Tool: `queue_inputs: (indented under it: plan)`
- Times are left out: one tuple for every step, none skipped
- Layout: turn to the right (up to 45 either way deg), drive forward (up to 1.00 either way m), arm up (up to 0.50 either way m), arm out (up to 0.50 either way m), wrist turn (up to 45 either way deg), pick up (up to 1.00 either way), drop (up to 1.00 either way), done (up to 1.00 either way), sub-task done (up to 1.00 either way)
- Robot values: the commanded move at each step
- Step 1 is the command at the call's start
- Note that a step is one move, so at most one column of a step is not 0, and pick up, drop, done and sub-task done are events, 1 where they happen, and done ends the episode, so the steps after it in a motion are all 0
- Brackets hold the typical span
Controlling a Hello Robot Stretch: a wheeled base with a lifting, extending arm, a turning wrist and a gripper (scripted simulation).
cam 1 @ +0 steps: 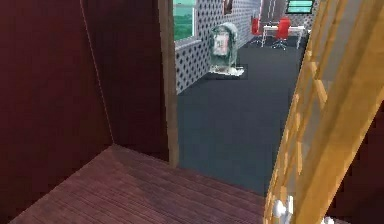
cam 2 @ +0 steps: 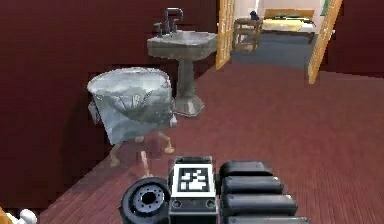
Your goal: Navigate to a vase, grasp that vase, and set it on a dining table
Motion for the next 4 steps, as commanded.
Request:
queue_inputs:
  plan:
    - [0.0, 0.75, 0.0, 0.0, 0.0, 0.0, 0.0, 0.0, 0.0]
    - [21.0, 0.0, 0.0, 0.0, 0.0, 0.0, 0.0, 0.0, 0.0]
    - [0.0, 1.0, 0.0, 0.0, 0.0, 0.0, 0.0, 0.0, 0.0]
    - [0.0, 1.0, 0.0, 0.0, 0.0, 0.0, 0.0, 0.0, 0.0]
